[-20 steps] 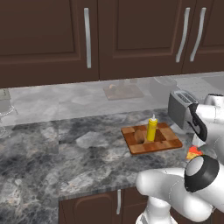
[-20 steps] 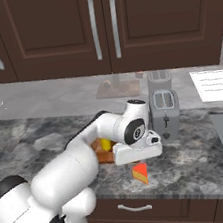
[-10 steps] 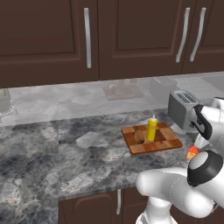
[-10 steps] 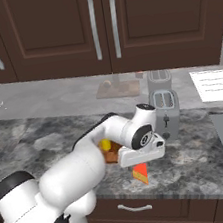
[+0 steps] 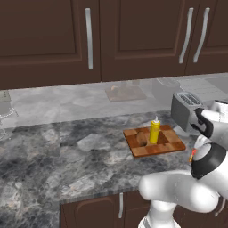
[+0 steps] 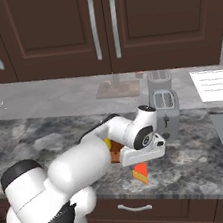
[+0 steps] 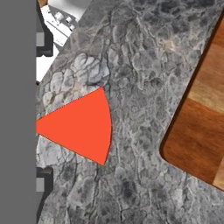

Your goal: Retrieve the reheated potato from the microwave, then place the potato, cheese, and condiment on the cutting board.

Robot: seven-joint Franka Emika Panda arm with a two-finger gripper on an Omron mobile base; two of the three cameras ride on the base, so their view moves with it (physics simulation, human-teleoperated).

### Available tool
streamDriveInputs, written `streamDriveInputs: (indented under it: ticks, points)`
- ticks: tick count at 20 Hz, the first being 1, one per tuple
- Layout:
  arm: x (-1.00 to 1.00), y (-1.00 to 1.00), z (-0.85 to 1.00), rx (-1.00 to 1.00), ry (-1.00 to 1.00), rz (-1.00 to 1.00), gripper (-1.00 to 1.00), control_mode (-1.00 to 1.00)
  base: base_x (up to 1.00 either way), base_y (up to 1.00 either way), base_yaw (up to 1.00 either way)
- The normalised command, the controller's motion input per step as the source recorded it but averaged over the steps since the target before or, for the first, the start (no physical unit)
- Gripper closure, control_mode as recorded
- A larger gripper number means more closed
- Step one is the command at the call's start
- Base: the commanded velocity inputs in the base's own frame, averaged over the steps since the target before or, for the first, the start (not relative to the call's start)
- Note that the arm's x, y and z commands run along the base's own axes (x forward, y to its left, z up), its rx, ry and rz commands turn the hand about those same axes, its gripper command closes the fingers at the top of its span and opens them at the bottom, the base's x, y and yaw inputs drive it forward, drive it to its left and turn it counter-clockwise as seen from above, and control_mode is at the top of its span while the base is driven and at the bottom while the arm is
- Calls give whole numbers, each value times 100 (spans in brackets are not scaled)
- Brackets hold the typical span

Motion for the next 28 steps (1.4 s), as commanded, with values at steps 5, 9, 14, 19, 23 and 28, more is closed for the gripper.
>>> streamDriveInputs:
  ticks: [5, 9, 14, 19, 23, 28]
  points:
    - [8, -9, -24, 0, 0, -1, -100, -100, 0, 0, 0]
    - [0, -3, -26, 0, -3, -2, -100, -100, 0, 0, 0]
    - [0, -3, -11, 0, -1, -3, -100, -100, 0, 0, 0]
    - [-12, 0, 0, 0, 0, -2, -100, -100, 0, 0, 0]
    - [-9, 2, -2, 0, 0, -3, -100, -100, 0, 0, 0]
    - [-6, 13, -3, 0, -1, -3, -100, -100, 0, 0, 0]
